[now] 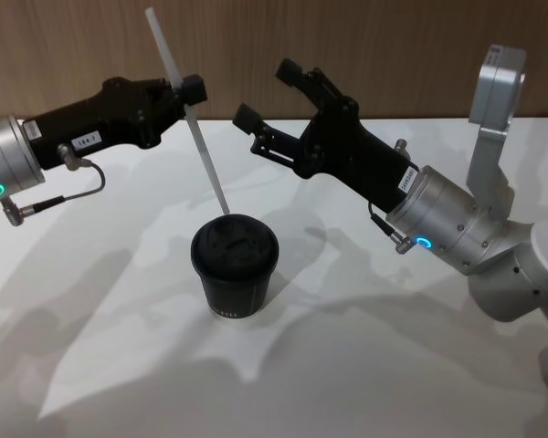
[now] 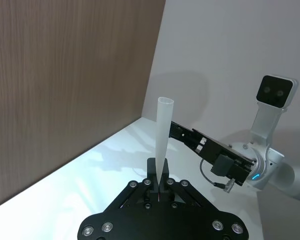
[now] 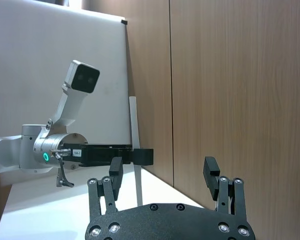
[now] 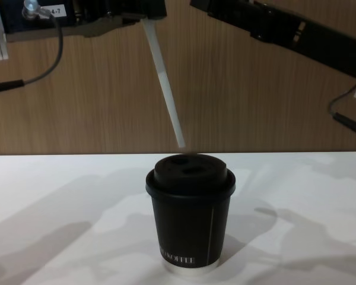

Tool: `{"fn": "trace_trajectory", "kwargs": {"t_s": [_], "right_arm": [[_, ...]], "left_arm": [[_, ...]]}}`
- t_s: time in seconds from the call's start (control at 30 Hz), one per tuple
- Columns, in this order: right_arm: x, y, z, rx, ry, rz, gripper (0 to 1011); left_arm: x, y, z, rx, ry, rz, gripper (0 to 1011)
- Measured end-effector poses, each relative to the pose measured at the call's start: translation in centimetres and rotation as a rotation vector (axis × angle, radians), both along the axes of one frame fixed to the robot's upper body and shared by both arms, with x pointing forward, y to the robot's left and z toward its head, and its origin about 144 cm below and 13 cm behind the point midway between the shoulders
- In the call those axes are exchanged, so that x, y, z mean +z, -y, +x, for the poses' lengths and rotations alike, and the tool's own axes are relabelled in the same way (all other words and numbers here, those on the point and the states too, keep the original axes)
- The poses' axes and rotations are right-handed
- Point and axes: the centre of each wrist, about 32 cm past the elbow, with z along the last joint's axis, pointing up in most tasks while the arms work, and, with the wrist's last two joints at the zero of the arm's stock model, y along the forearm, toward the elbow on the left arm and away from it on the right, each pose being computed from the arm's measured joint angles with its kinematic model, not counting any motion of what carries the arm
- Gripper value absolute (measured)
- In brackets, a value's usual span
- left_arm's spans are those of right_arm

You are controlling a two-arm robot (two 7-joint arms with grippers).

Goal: Pick up the straw with one hand, pass it to the other hand, and insert it into the cup.

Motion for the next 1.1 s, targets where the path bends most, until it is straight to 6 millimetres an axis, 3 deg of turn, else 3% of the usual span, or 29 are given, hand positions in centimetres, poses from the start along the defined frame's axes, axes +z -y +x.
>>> {"fn": "trace_trajectory", "kwargs": {"t_s": [1.1], "right_arm": [[0.0, 0.0, 0.0, 0.0, 0.0, 0.0, 1001]], "left_arm": [[-0.21, -0.51, 0.46, -0.02, -0.117, -0.014, 4]]}}
